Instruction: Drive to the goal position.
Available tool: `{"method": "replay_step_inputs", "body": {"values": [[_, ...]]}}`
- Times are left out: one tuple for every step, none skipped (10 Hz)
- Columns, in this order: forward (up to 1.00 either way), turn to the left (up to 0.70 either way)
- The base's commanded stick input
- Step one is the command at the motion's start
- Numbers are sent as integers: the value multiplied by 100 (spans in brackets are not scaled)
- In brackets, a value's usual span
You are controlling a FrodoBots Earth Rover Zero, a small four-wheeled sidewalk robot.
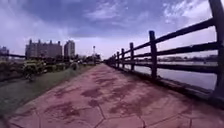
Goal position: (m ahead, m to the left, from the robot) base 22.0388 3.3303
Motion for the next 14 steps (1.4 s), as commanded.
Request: {"method": "replay_step_inputs", "body": {"values": [[100, 0], [97, 0], [92, 0], [91, 0], [91, 0], [91, 0], [96, 0], [100, 0], [100, 0], [100, 0], [100, 0], [100, 0], [100, 0], [100, 30]]}}
